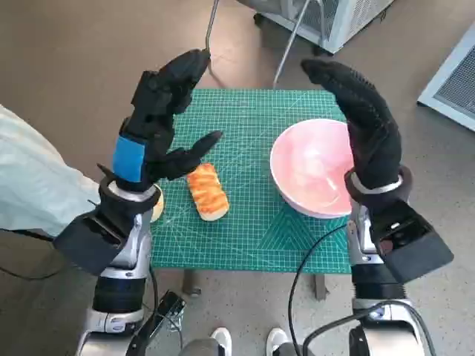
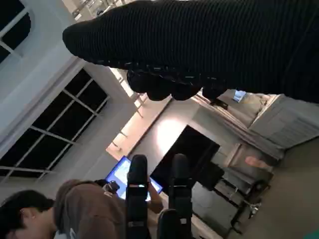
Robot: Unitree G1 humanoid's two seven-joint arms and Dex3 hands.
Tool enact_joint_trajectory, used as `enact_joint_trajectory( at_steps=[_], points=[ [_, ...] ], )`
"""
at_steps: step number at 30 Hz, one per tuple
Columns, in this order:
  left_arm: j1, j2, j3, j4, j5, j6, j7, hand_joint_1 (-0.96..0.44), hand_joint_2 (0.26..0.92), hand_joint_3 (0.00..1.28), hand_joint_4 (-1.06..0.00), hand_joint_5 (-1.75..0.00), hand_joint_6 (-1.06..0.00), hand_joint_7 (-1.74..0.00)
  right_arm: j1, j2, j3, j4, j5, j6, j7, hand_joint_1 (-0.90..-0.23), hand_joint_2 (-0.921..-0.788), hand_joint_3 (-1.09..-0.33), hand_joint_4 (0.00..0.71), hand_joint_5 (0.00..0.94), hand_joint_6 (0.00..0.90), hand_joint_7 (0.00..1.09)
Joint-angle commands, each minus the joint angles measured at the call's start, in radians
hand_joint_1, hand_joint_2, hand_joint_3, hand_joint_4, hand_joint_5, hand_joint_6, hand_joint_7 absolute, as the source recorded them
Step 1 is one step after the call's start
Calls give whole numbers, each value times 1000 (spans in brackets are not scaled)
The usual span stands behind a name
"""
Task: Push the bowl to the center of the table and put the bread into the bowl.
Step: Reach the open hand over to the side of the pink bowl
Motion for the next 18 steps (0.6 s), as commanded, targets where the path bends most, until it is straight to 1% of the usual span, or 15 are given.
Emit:
enact_joint_trajectory(
  at_steps=[1,7,15,18],
  points=[
    [-2,7,6,3,7,-8,9,-197,921,297,-327,0,-122,-583,-2,-13,-9,31,7,-1,12,-632,-921,-829,204,39,-1,626],
    [-2,7,7,10,10,-13,12,-217,921,293,-326,0,-123,-580,-3,-20,-15,45,3,-9,10,-638,-921,-827,206,38,-1,627],
    [-6,5,8,30,13,-27,14,-233,921,288,-326,0,-125,-578,0,-20,-19,53,-11,-21,-1,-653,-921,-826,207,37,-1,625],
    [-10,5,8,40,16,-32,16,-235,921,290,-324,0,-125,-577,-4,-25,-24,66,-9,-29,0,-649,-921,-825,208,36,-1,621]
  ],
)
